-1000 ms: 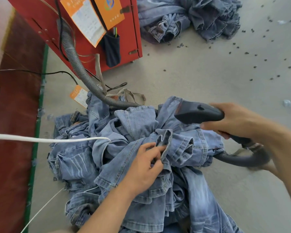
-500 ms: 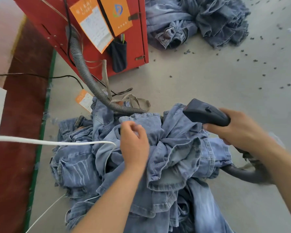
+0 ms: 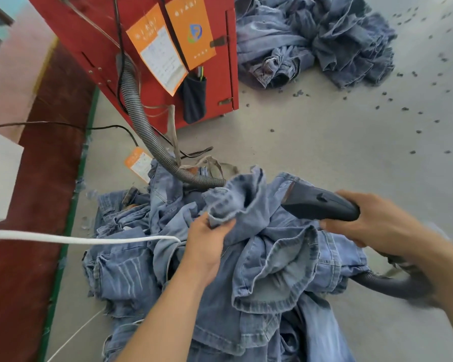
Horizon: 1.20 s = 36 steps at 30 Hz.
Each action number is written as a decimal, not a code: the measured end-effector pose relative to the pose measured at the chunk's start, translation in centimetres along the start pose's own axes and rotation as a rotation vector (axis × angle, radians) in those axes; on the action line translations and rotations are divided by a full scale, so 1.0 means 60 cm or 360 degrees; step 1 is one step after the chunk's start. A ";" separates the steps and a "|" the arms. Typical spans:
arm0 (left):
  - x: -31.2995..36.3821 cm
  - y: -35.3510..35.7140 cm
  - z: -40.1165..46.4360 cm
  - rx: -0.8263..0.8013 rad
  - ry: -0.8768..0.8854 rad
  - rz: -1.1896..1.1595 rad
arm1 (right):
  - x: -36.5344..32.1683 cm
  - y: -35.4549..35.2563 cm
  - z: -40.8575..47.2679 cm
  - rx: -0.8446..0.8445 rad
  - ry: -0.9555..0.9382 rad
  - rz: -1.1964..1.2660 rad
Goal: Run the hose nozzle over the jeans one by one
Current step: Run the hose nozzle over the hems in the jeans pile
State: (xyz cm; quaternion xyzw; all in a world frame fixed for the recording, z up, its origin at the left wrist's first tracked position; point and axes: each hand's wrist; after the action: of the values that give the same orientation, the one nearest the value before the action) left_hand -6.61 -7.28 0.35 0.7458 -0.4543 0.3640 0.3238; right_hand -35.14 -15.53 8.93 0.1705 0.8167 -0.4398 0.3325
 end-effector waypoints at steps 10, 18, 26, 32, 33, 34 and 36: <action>-0.012 0.034 -0.095 -0.0653 -0.0039 0.0703 | -0.079 0.054 -0.027 -0.0163 -0.0393 0.0016; -0.017 -0.016 -0.115 -0.0424 0.0058 0.0521 | -0.012 -0.049 -0.040 -0.0014 -0.0006 -0.0134; -0.036 -0.011 -0.122 -0.0722 0.0371 0.0903 | -0.053 0.044 -0.030 -0.0501 -0.0332 -0.0294; -0.027 -0.057 -0.123 -0.0928 0.0330 0.1759 | -0.032 -0.020 -0.034 0.0111 -0.0179 0.0007; -0.019 -0.066 -0.121 -0.0958 0.0208 0.1886 | -0.020 -0.032 -0.033 0.0184 -0.0112 0.0014; -0.008 -0.068 -0.117 -0.0957 0.0069 0.1953 | -0.006 -0.040 -0.034 0.0248 -0.0047 0.0031; 0.016 -0.050 -0.109 -0.0799 -0.0121 0.1879 | 0.018 -0.043 -0.040 0.0364 0.0073 0.0094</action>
State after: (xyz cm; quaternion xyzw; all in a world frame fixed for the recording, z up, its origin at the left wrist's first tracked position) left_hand -5.17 -1.23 4.15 0.2842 -0.8709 0.3370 0.2174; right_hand -38.34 -14.99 10.70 0.2413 0.7632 -0.5161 0.3049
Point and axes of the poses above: each hand's wrist, its own z-axis towards the middle knuckle, its own y-axis out of the palm, x = y × z, and after that the axes turned 3 degrees about -y, right-handed
